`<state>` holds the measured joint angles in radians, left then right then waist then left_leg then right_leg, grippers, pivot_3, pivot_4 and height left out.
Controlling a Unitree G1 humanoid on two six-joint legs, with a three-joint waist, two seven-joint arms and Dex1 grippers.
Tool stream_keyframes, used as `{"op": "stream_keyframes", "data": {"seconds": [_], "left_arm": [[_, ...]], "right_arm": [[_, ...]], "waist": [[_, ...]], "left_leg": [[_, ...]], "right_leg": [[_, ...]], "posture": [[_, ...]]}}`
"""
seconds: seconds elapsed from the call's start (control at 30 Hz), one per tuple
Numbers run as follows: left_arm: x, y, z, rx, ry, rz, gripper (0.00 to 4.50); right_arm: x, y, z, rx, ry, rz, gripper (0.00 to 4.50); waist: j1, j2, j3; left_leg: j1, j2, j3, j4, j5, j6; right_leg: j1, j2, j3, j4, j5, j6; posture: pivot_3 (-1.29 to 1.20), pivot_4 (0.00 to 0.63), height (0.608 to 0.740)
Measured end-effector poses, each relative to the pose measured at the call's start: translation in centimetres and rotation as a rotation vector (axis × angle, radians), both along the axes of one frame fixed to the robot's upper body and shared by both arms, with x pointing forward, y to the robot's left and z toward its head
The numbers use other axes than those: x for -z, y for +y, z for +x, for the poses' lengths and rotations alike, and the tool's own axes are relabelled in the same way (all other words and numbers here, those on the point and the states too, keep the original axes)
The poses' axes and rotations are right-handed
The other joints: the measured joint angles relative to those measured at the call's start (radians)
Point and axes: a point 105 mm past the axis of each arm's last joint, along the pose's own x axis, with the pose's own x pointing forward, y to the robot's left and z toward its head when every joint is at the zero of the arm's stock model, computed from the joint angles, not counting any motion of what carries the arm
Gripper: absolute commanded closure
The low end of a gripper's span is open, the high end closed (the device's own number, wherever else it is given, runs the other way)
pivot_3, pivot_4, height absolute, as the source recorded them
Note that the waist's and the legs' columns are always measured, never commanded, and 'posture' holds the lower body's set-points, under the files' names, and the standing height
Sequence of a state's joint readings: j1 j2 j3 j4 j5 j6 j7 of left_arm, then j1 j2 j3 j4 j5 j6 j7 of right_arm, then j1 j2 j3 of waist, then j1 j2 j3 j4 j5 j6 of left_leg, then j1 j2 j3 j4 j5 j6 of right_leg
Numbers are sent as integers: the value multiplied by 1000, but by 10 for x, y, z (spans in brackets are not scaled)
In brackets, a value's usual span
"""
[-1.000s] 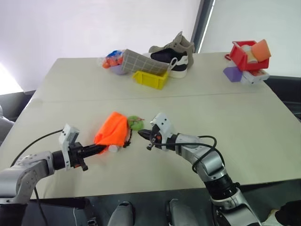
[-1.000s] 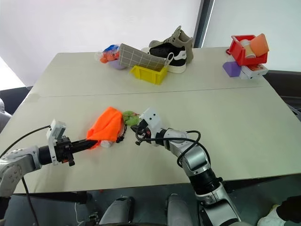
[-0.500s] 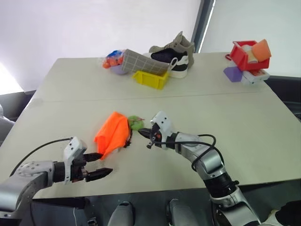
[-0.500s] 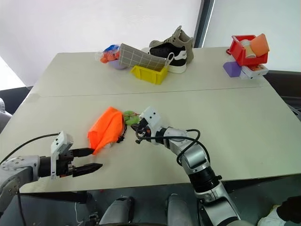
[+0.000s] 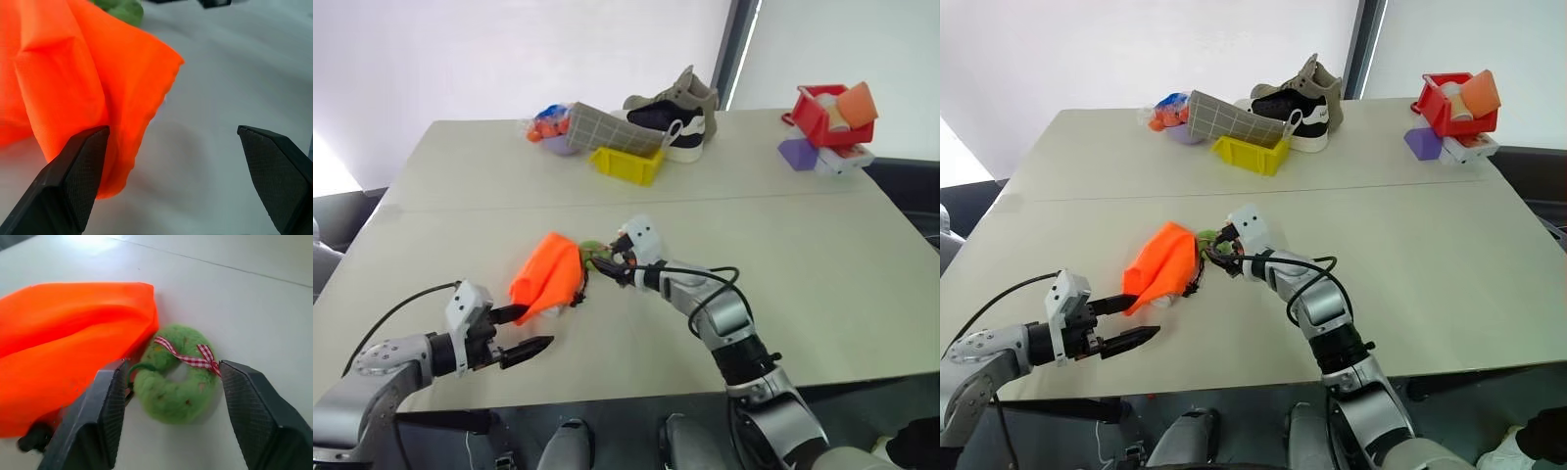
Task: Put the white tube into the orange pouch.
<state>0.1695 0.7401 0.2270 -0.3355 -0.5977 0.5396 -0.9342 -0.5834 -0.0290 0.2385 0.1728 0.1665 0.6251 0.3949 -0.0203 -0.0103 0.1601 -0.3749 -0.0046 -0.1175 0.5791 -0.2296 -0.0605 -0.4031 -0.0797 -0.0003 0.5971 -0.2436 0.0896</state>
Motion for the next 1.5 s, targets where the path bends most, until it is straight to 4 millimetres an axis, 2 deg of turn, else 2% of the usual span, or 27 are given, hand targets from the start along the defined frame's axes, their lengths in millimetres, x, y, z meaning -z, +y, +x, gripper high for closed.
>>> {"op": "stream_keyframes", "data": {"seconds": [0.2,0.33,0.43,0.57,0.73,0.9,1.03,1.13,1.33,1.5], "left_arm": [[1,7,-4,-30,-8,2,0],[1,6,-7,-28,-7,3,0],[0,6,-7,-34,-11,2,0],[-1,4,-5,-41,-26,-11,0],[-8,0,0,-38,-64,-37,0],[-23,-6,9,-35,-95,-99,0],[-41,-10,19,-11,-119,-136,0],[-51,-8,28,-6,-130,-157,0],[-59,1,50,-14,-96,-203,0],[-66,-5,74,53,-116,-188,0]], "right_arm": [[12,-3,13,64,17,-73,1731],[15,-3,14,75,43,-75,1731],[16,-3,12,65,61,-71,2543],[15,-2,10,51,65,-69,4466],[13,-18,10,101,40,-60,4466],[-1,-83,6,262,-31,24,4466],[-20,-117,-8,321,-71,135,4466],[-30,-131,-15,340,-93,166,4466],[-33,-137,-24,343,-89,205,4466],[-38,-131,-28,313,-104,227,4466]], "waist": [[-2,0,0],[-2,1,0],[-2,1,0],[0,1,0],[4,1,0],[5,-2,-1],[1,-1,-1],[-1,0,-1],[1,-1,-1],[5,-1,-1]], "left_leg": [[0,0,0,0,0,0],[1,0,0,0,0,0],[1,0,0,0,0,0],[1,0,0,0,0,0],[1,0,0,0,0,0],[0,0,0,1,0,0],[1,0,0,0,0,0],[2,0,0,0,0,0],[1,0,0,1,0,0],[1,0,0,1,0,0]], "right_leg": [[0,0,0,1,0,0],[0,0,0,1,0,0],[0,0,0,1,0,0],[0,0,0,1,0,0],[1,0,0,0,0,0],[5,0,0,-1,0,1],[5,0,0,0,-2,4],[5,0,0,0,-2,4],[6,0,0,-1,-3,4],[6,0,0,-1,-2,3]], "posture": [[0,150,740],[0,150,740],[0,150,740],[0,150,740],[0,150,740],[0,150,740],[0,150,740],[0,150,740],[0,150,740],[0,150,740]]}}
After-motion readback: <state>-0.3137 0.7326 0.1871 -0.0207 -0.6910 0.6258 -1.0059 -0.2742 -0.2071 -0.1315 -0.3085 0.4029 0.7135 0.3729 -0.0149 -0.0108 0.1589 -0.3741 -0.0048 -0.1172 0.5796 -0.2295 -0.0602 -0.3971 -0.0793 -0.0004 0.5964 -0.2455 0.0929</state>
